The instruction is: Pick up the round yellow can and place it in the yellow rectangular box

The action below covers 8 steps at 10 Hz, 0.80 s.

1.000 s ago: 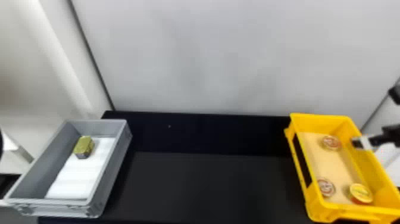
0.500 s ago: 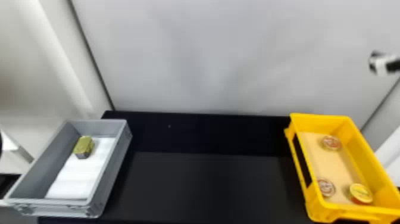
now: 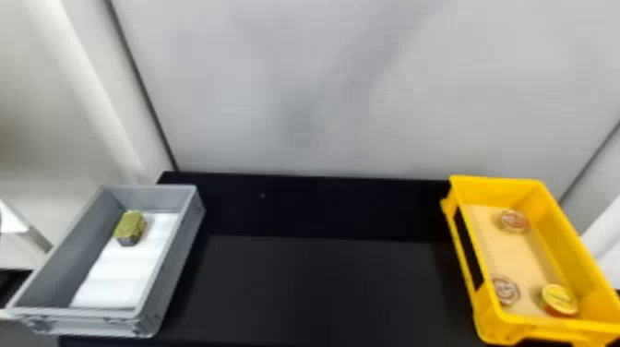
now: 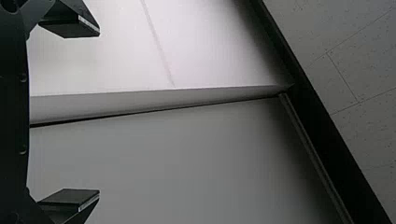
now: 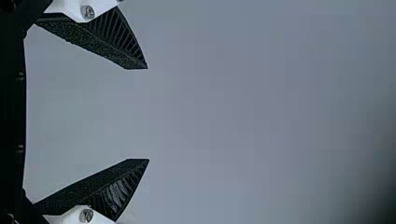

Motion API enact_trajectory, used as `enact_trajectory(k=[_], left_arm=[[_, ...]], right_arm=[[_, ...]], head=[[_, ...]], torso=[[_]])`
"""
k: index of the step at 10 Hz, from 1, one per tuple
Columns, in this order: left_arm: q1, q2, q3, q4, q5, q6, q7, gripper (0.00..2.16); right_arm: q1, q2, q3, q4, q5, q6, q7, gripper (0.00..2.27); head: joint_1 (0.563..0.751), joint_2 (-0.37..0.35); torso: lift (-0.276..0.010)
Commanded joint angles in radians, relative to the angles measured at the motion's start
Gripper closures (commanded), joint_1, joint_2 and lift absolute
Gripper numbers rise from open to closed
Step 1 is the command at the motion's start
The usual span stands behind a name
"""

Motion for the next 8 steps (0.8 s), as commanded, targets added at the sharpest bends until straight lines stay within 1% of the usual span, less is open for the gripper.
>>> enact_trajectory(k=[1, 2, 3, 4, 5, 8], left_arm=[[-0.001, 0.002, 0.009, 0.001, -0.003, -0.002, 0.000, 0.07], [-0.001, 0.002, 0.010, 0.001, -0.003, -0.004, 0.000, 0.07], [0.001, 0.002, 0.013, 0.001, -0.003, -0.005, 0.000, 0.07], [0.002, 0.002, 0.015, 0.001, -0.004, -0.005, 0.000, 0.07], [0.002, 0.002, 0.016, 0.001, -0.006, -0.005, 0.000, 0.07], [0.004, 0.002, 0.018, 0.001, -0.006, -0.007, 0.000, 0.07]], right_arm=[[-0.103, -0.035, 0.089, -0.035, -0.013, -0.096, -0.054, 0.04], [-0.132, -0.050, 0.117, -0.053, -0.013, -0.119, -0.077, 0.03], [-0.145, -0.064, 0.132, -0.072, -0.044, -0.139, -0.120, 0.03], [-0.149, -0.070, 0.135, -0.082, -0.062, -0.180, -0.151, 0.07], [-0.158, -0.071, 0.135, -0.099, -0.087, -0.188, -0.169, 0.09], [-0.193, -0.091, 0.149, -0.119, -0.105, -0.223, -0.182, 0.09]], head=[[0.694, 0.054], [0.694, 0.054], [0.694, 0.054], [0.694, 0.054], [0.694, 0.054], [0.694, 0.054]], torso=[[-0.003], [-0.003], [-0.003], [-0.003], [-0.003], [-0.003]])
